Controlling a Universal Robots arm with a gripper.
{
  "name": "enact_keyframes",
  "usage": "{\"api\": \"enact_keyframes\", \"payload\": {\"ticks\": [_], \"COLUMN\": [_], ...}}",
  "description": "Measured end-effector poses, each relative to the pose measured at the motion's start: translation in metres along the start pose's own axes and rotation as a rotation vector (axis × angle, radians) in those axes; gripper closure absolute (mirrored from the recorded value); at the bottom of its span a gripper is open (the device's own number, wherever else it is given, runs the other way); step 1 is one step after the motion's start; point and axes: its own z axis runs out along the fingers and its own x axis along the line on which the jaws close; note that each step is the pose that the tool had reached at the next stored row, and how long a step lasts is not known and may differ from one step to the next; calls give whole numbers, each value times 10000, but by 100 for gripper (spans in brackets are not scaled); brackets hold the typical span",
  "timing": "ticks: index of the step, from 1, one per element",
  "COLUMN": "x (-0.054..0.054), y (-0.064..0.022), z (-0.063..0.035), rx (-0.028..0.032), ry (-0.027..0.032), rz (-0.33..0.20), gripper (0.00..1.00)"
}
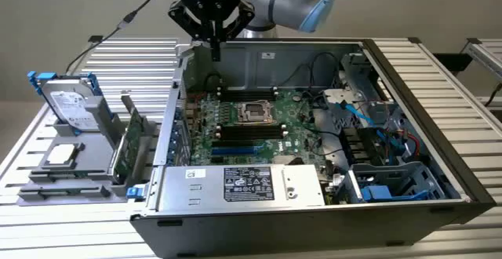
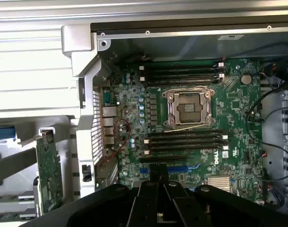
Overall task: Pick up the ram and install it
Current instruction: 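Reach for the ram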
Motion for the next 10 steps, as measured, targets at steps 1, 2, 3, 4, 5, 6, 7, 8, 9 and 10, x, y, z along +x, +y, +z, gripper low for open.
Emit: {"api": "enact_keyframes", "payload": {"ticks": [1, 2, 3, 4, 5, 6, 7, 8, 9, 10], "x": [0, 0, 0, 0, 0, 9, 33, 55, 83, 118], "y": [0, 0, 0, 0, 0, -1, -3, -4, -6, -9], "z": [0, 0, 0, 0, 0, 0, -1, 1, 3, 6], "rx": [1, 0, 0, 1, 0, 1, 7, 15, 23, 30], "ry": [0, 0, 0, 0, 0, 13, 47, 127, 211, 271], "rz": [0, 0, 0, 0, 0, 1, 3, 5, 10, 13], "gripper": [89, 89, 89, 89, 89, 89, 89, 89, 89, 89]}}
